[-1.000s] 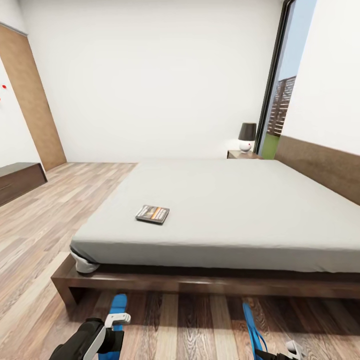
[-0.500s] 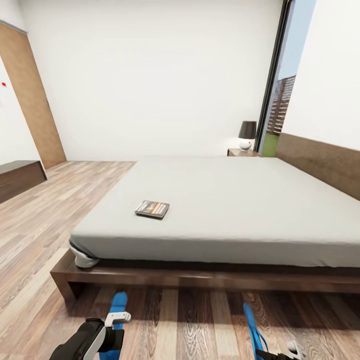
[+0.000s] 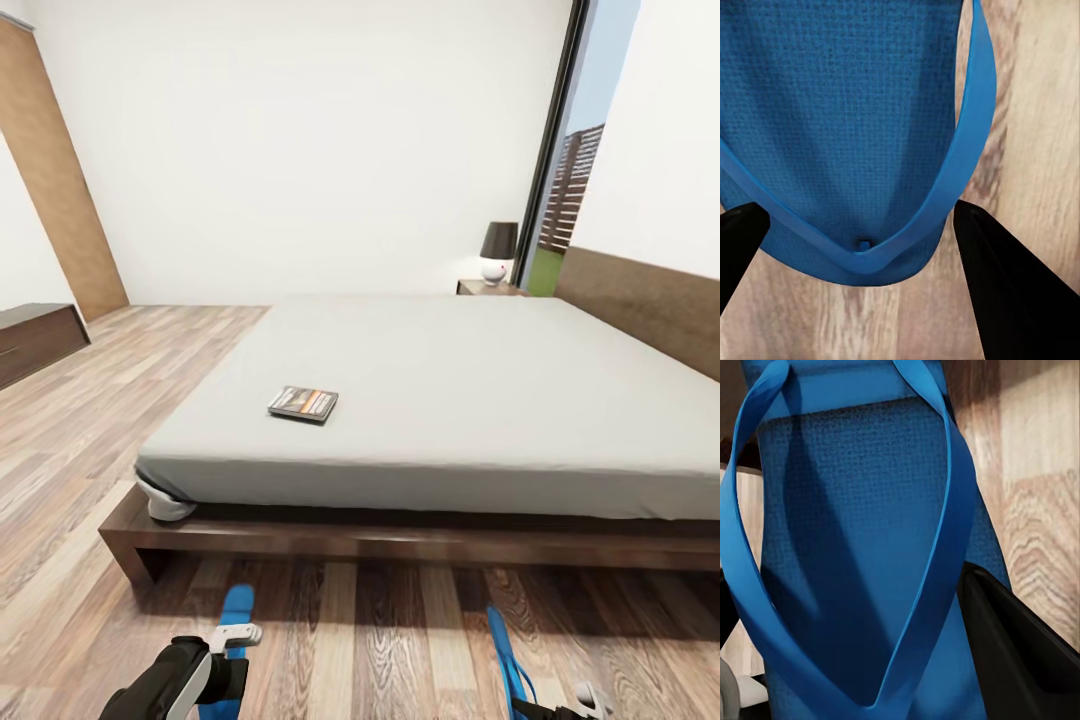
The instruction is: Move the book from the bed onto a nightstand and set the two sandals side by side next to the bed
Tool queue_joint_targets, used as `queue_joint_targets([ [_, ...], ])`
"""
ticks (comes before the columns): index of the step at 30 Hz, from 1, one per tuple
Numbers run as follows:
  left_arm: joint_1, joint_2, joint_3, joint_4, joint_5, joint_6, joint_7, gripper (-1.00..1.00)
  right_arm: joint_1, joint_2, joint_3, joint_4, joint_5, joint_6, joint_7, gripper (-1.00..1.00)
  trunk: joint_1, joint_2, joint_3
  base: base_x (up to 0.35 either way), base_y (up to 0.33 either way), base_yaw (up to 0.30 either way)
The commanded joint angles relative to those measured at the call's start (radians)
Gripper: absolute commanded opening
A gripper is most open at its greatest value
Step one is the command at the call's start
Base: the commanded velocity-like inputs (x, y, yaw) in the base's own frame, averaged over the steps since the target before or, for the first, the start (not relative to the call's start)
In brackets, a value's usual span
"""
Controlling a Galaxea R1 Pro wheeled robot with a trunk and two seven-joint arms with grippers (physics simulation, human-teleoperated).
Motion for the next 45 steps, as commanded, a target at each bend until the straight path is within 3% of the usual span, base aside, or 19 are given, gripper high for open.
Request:
queue_joint_targets([
  [1,0.000,0.001,-0.007,-0.001,0.010,0.004,0.003,-1.00,-0.002,0.000,0.005,0.002,-0.011,0.011,0.005,-1.00,0.000,-0.001,-0.005,0.000,0.000,0.000],
  [9,0.000,0.001,-0.007,-0.001,0.010,0.004,0.003,-1.00,-0.002,-0.001,0.001,0.002,-0.012,0.017,0.005,-1.00,0.004,-0.003,-0.036,0.000,0.000,0.000],
  [12,0.000,0.003,-0.006,-0.002,0.010,0.004,0.003,-1.00,-0.002,-0.009,-0.004,-0.009,-0.013,0.062,0.011,-1.00,0.005,-0.003,-0.047,0.000,0.000,0.000],
  [16,0.000,0.002,-0.006,-0.002,0.010,0.004,0.002,-1.00,-0.004,-0.070,-0.010,-0.038,-0.023,0.293,0.018,-1.00,0.007,-0.004,-0.063,0.000,0.000,0.000],
  [18,0.000,0.002,-0.005,-0.003,0.010,0.004,0.002,-1.00,-0.005,-0.111,-0.012,-0.098,-0.050,0.391,0.021,-1.00,0.008,-0.005,-0.071,0.000,0.000,0.000],
  [19,0.000,0.002,-0.004,-0.003,0.010,0.005,0.002,-1.00,-0.005,-0.128,-0.013,-0.125,-0.073,0.421,0.022,-1.00,0.008,-0.005,-0.075,0.000,0.000,0.000],
  [20,0.000,0.002,-0.003,-0.003,0.011,0.005,0.001,-1.00,-0.005,-0.150,-0.014,-0.158,-0.122,0.463,0.023,-1.00,0.009,-0.005,-0.078,0.000,0.000,0.000],
  [22,0.000,0.001,-0.004,-0.003,0.012,0.006,0.001,-1.00,-0.005,-0.163,-0.014,-0.179,-0.189,0.501,0.023,-1.00,0.010,-0.006,-0.086,0.000,0.000,0.000],
  [25,0.000,-0.001,-0.005,-0.004,0.013,0.006,0.000,-1.00,-0.005,-0.171,-0.014,-0.192,-0.237,0.523,0.023,-1.00,0.011,-0.006,-0.098,0.000,0.000,0.000],
  [27,0.000,-0.001,-0.005,-0.008,0.013,0.008,0.000,-1.00,-0.005,-0.173,-0.014,-0.194,-0.246,0.526,0.023,-1.00,0.012,-0.007,-0.105,0.000,0.000,0.000],
  [41,0.000,-0.002,-0.003,-0.015,0.014,0.011,0.002,-1.00,-0.005,-0.171,-0.013,-0.196,-0.249,0.528,0.022,-1.00,0.018,-0.010,-0.160,0.000,0.000,0.000],
  [43,-0.008,-0.001,-0.003,-0.052,0.013,0.036,0.004,-1.00,-0.005,-0.171,-0.013,-0.196,-0.249,0.528,0.022,-1.00,0.019,-0.011,-0.167,0.000,0.000,0.000],
  [45,-0.027,0.001,-0.003,-0.098,0.013,0.118,0.003,-1.00,-0.005,-0.171,-0.014,-0.196,-0.249,0.529,0.022,-1.00,0.020,-0.011,-0.175,0.000,0.000,0.000],
])
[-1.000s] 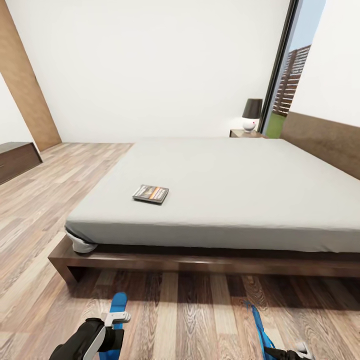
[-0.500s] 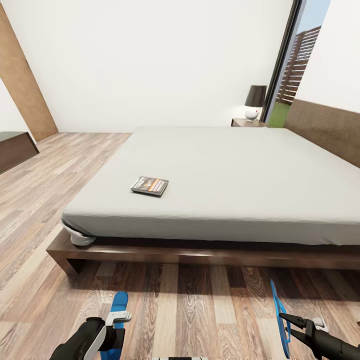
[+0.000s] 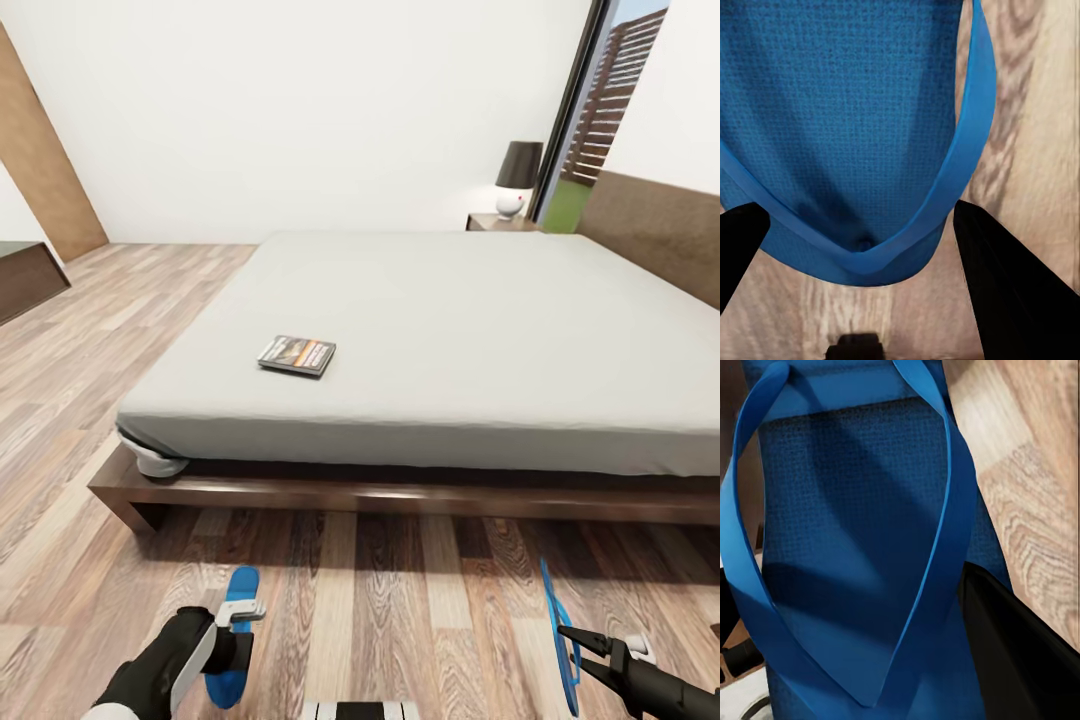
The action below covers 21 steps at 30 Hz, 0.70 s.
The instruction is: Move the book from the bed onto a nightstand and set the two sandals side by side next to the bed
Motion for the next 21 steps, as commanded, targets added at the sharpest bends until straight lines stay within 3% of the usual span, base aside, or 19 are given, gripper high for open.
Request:
queue_joint_targets([
  [1,-0.008,0.004,-0.005,-0.020,0.009,0.056,0.003,-1.00,-0.001,-0.001,0.008,0.000,-0.012,0.009,0.000,-1.00,0.000,-0.001,-0.005,0.000,0.000,0.000],
  [3,-0.018,0.011,-0.004,-0.042,0.008,0.129,-0.001,-1.00,-0.001,-0.001,0.008,0.000,-0.012,0.010,0.000,-1.00,0.001,-0.001,-0.013,0.000,0.000,0.000],
  [6,-0.022,0.027,-0.004,-0.049,0.006,0.153,-0.002,-1.00,-0.001,-0.001,0.008,0.000,-0.012,0.010,0.000,-1.00,0.002,-0.002,-0.024,0.000,0.000,0.000],
  [8,-0.023,0.059,-0.004,-0.050,0.005,0.158,-0.002,-1.00,-0.001,-0.001,0.008,0.000,-0.012,0.010,0.001,-1.00,0.003,-0.002,-0.032,0.000,0.000,0.000],
  [9,-0.023,0.093,-0.003,-0.051,0.005,0.159,-0.002,-1.00,-0.001,-0.001,0.008,0.000,-0.012,0.010,0.000,-1.00,0.004,-0.002,-0.036,0.000,0.000,0.000],
  [13,-0.027,0.141,-0.003,-0.052,0.006,0.159,-0.002,-1.00,-0.001,-0.001,0.008,0.000,-0.012,0.010,0.000,-1.00,0.006,-0.003,-0.051,0.000,0.000,0.000],
  [16,-0.030,0.149,-0.002,-0.053,0.007,0.159,-0.003,-1.00,-0.001,-0.001,0.008,0.000,-0.012,0.010,0.000,-1.00,0.007,-0.004,-0.063,0.000,0.000,0.000],
  [21,-0.031,0.138,-0.004,-0.053,0.007,0.155,-0.004,-1.00,-0.001,-0.001,0.008,0.000,-0.012,0.010,0.000,-1.00,0.009,-0.005,-0.082,0.000,0.000,0.000],
])
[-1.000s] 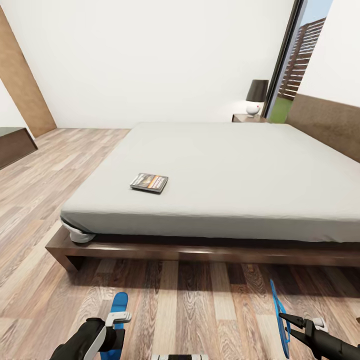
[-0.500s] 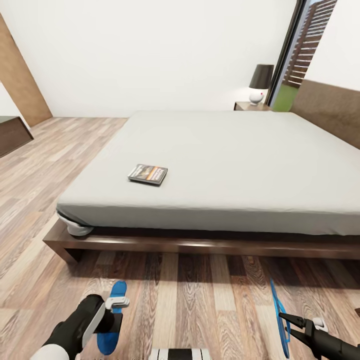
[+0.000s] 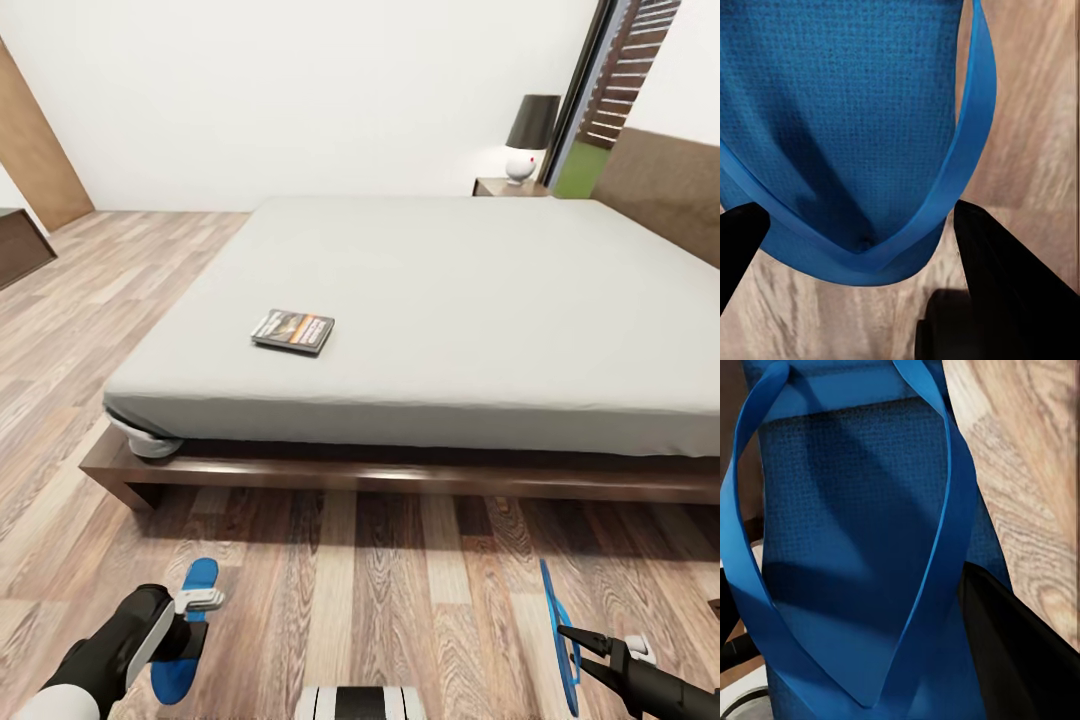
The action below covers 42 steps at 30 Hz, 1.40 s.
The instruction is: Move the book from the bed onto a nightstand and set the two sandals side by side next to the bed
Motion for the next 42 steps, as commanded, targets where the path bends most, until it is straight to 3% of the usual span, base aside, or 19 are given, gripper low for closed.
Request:
queue_joint_targets([
  [1,-0.001,-0.003,-0.005,-0.001,0.004,0.000,0.003,-1.00,-0.001,-0.001,0.007,0.000,-0.012,0.009,0.000,-1.00,0.000,-0.001,-0.005,0.000,0.000,0.000],
  [9,-0.002,-0.032,-0.008,-0.001,0.004,-0.011,0.003,-1.00,-0.001,-0.002,0.006,0.001,-0.017,0.008,0.000,-1.00,0.004,-0.002,-0.036,0.000,0.000,0.000],
  [13,-0.002,-0.048,-0.008,-0.001,0.004,-0.037,0.004,-1.00,-0.001,-0.022,0.004,0.001,-0.020,0.009,0.002,-1.00,0.006,-0.003,-0.051,0.000,0.000,0.000],
  [22,-0.002,-0.050,-0.008,-0.001,0.004,-0.051,0.004,-1.00,-0.001,-0.049,0.004,0.000,-0.022,0.009,0.002,-1.00,0.010,-0.006,-0.086,0.000,0.000,0.000],
  [38,-0.002,-0.050,-0.008,-0.001,0.004,-0.066,0.004,-1.00,-0.001,-0.050,0.006,0.001,-0.023,0.009,0.002,-1.00,0.017,-0.009,-0.148,0.000,0.000,0.000],
  [42,-0.002,-0.050,-0.004,0.001,0.004,-0.131,0.005,-1.00,-0.001,-0.050,0.006,0.001,-0.023,0.009,0.002,-1.00,0.017,-0.009,-0.148,0.000,0.000,0.000],
])
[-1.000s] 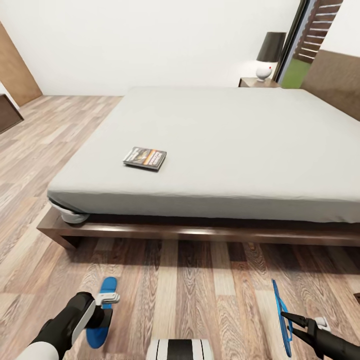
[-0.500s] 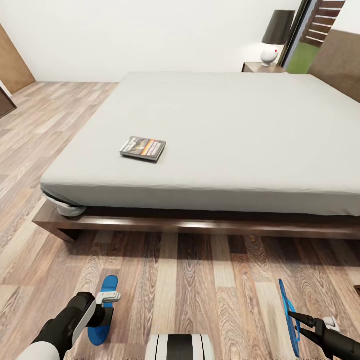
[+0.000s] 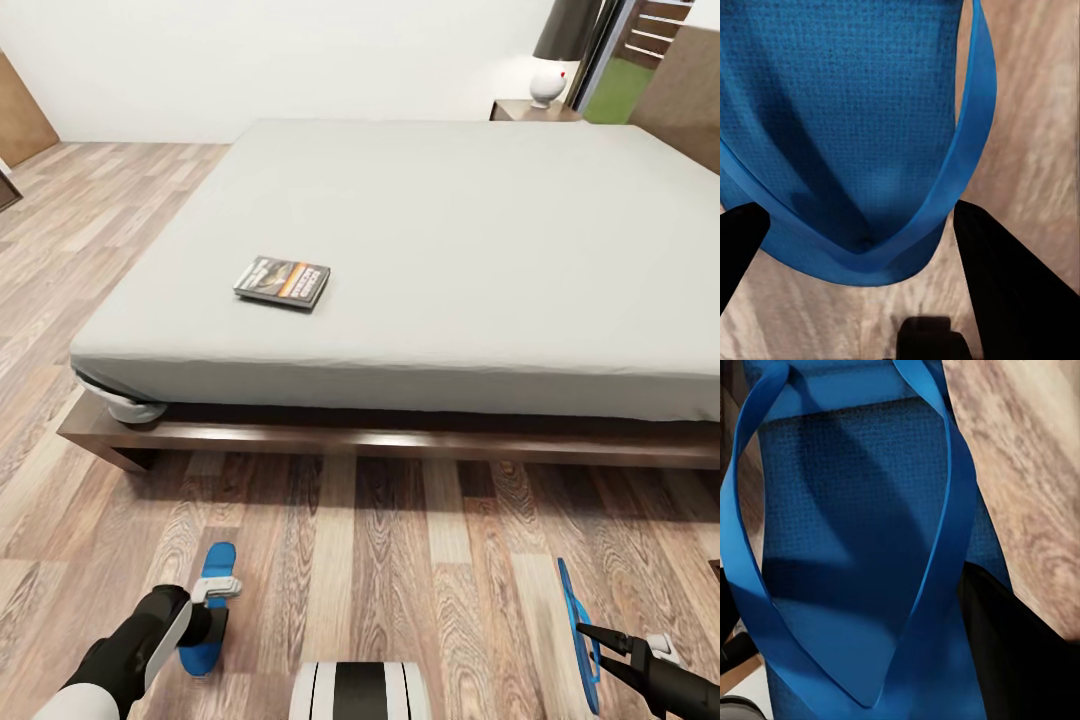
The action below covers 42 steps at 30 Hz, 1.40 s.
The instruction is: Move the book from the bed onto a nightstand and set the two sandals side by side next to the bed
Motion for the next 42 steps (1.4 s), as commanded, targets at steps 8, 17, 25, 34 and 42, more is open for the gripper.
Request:
queue_joint_targets([
  [8,0.000,0.002,0.058,0.002,0.007,-0.077,0.005,-1.00,0.000,-0.001,0.008,0.000,-0.011,0.009,0.000,-1.00,0.000,0.000,-0.001,0.000,0.000,0.000],
  [17,0.000,0.002,0.062,0.003,0.008,-0.085,0.005,-1.00,0.000,-0.001,0.008,0.000,-0.011,0.009,0.000,-1.00,0.000,0.000,-0.001,0.194,0.165,0.000],
  [25,0.000,0.002,0.062,0.004,0.008,-0.086,0.005,-1.00,0.000,-0.001,0.008,0.000,-0.011,0.009,0.000,-1.00,0.000,0.000,-0.001,0.215,0.258,0.000],
  [34,0.000,0.002,0.059,0.005,0.008,-0.086,0.005,-1.00,0.000,-0.001,0.008,-0.001,-0.011,0.009,0.000,-1.00,0.000,0.000,-0.001,0.132,0.200,0.000],
  [42,0.000,0.002,0.061,0.004,0.008,-0.082,0.008,-1.00,0.000,-0.001,0.008,0.000,-0.011,0.009,0.000,-1.00,0.000,-0.001,-0.005,0.004,0.006,0.000],
])
